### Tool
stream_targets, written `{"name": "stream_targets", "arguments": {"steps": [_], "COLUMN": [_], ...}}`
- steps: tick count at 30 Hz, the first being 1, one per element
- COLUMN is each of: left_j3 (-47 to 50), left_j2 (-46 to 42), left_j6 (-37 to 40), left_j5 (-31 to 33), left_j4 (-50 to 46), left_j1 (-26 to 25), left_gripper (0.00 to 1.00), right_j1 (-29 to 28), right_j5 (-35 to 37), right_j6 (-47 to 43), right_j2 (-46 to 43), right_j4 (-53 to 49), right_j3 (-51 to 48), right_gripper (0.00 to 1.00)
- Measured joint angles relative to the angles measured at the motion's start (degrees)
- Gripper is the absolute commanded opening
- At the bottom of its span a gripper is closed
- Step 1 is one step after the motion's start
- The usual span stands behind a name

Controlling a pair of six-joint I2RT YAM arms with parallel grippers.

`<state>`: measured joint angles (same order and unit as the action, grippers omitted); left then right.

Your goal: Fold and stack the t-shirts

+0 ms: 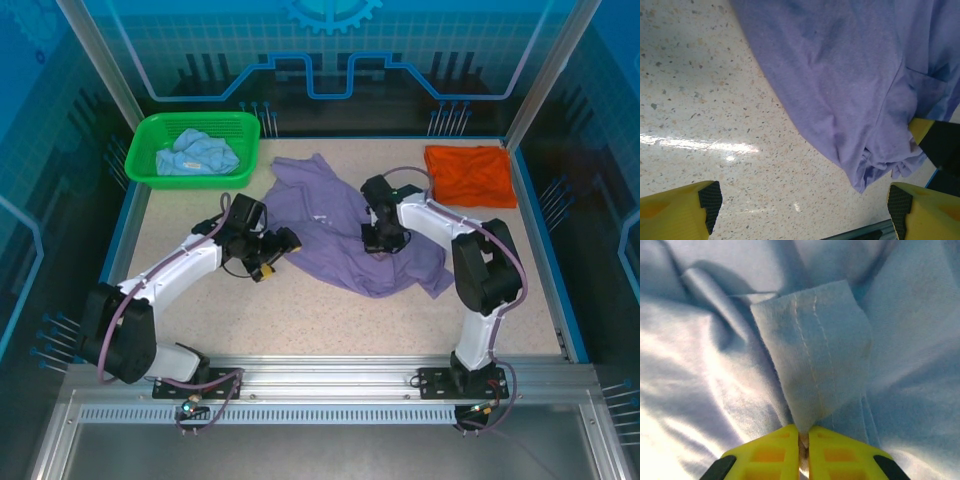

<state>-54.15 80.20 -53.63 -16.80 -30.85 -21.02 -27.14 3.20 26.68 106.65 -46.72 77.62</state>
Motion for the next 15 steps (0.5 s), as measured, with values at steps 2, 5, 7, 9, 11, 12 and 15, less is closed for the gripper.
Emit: {"name": "stream_targets", "arguments": {"steps": [2,5,7,9,11,12,15], "left_j3": [-0.6,-1.3,-1.4,-1.4,-1.4,-1.4,-1.4], "left_j2": [0.2,0.9,1.3,1.7,1.8,1.8,1.8], "left_j6": [0.0,0.0,0.0,0.0,0.0,0.0,0.0], "left_j5": [0.0,0.0,0.0,0.0,0.0,0.0,0.0], "left_j4": [0.1,0.3,0.4,0.5,0.6,0.7,0.7], "left_j1": [0.0,0.0,0.0,0.0,0.0,0.0,0.0], "left_gripper": [0.88,0.88,0.88,0.88,0.88,0.88,0.88], "right_j1": [-2.3,-4.1,-4.7,-4.8,-4.4,-4.1,-2.1], "right_j5": [1.6,2.4,2.4,2.4,2.3,1.7,-0.6], "right_j6": [0.0,0.4,0.8,2.0,2.3,2.8,4.3], "right_j2": [-0.7,-0.8,-0.8,-0.8,-0.9,-1.2,-3.6], "right_j4": [-0.7,-1.3,-1.7,-1.9,-1.9,-1.8,-1.7], "right_j3": [0.1,0.1,0.1,0.1,-0.1,-0.4,-2.3], "right_gripper": [0.12,0.19,0.31,0.41,0.46,0.48,0.52]}}
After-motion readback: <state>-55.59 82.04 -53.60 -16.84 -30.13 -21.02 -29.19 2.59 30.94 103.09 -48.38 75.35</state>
